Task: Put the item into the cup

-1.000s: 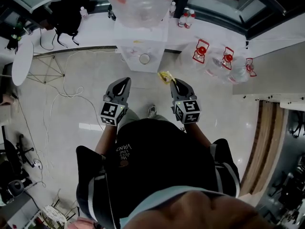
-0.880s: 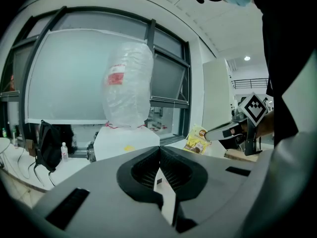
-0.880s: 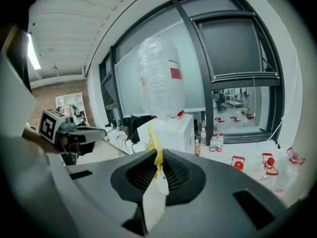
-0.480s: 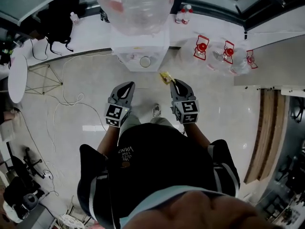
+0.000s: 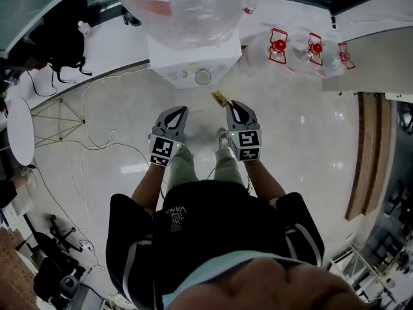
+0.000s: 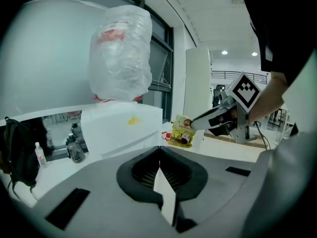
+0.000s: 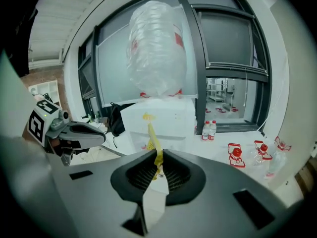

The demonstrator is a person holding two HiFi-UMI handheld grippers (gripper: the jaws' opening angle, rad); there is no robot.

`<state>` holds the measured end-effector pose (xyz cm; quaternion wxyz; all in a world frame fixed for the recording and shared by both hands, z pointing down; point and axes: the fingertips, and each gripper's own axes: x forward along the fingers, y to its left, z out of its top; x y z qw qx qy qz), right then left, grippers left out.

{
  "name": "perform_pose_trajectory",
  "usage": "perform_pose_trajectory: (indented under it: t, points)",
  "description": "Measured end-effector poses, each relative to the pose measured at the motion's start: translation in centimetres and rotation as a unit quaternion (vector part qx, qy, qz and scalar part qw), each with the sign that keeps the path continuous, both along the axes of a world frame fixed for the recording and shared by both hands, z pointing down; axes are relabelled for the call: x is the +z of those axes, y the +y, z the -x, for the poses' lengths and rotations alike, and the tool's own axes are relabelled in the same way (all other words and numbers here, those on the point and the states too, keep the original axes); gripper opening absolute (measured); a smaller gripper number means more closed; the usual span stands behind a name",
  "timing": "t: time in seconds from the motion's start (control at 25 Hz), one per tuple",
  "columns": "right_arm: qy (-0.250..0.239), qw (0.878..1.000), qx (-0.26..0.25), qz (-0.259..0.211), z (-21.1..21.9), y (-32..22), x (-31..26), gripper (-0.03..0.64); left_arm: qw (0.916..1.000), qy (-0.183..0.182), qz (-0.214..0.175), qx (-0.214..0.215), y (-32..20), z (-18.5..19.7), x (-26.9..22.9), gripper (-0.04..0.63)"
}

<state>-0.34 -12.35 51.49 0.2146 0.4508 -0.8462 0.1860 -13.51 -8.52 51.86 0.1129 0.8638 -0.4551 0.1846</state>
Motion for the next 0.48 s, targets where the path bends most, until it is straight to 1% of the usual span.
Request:
perform_pose_trajectory:
  t: [0.16,0.32,0.48]
  points:
    - [0.025,1.0,0.006,0.005,1.2,-1.6,4.2,0.06,0.9997,-0.005,0.007,0.023,-1.7,0.7,4.1,0.02]
    - [0.047,0.999,0.009,0.004,2.3,-3.5,7.9,0.06,0.9991,-0.001,0.01,0.042,-3.3,1.1,8.0,0.02]
    - [0.068,0.998,0.008,0.001,3.1,-4.8,11.3,0.06,0.998,-0.016,0.013,0.061,-5.0,1.4,12.6,0.021]
